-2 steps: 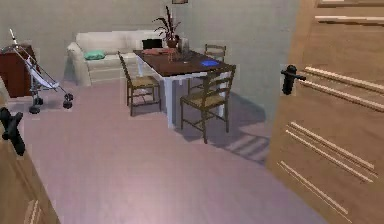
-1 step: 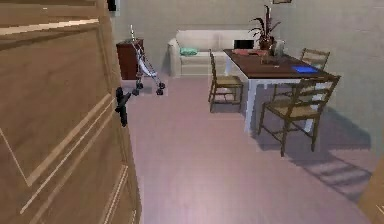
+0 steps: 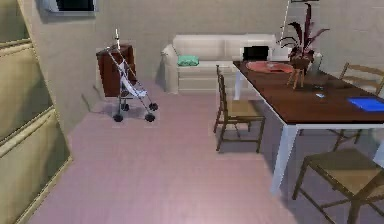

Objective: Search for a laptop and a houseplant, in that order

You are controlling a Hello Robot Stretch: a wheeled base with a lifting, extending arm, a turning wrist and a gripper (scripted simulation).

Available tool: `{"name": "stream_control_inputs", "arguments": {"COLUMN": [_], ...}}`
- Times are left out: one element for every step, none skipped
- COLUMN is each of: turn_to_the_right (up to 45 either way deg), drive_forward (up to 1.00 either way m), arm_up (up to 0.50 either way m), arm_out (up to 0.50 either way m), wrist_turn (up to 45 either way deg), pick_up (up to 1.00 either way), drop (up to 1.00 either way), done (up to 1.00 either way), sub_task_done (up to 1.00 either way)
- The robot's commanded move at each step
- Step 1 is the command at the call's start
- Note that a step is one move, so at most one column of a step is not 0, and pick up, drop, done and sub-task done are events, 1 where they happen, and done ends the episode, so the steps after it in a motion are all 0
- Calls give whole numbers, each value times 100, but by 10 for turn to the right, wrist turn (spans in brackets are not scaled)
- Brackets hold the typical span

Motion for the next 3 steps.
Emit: {"name": "stream_control_inputs", "arguments": {"turn_to_the_right": [0, 0, -60], "drive_forward": [100, 100, 0], "arm_up": [0, 0, 0], "arm_out": [0, 0, 0], "wrist_turn": [0, 0, 0], "pick_up": [0, 0, 0], "drop": [0, 0, 0], "done": [0, 0, 0], "sub_task_done": [0, 0, 0]}}
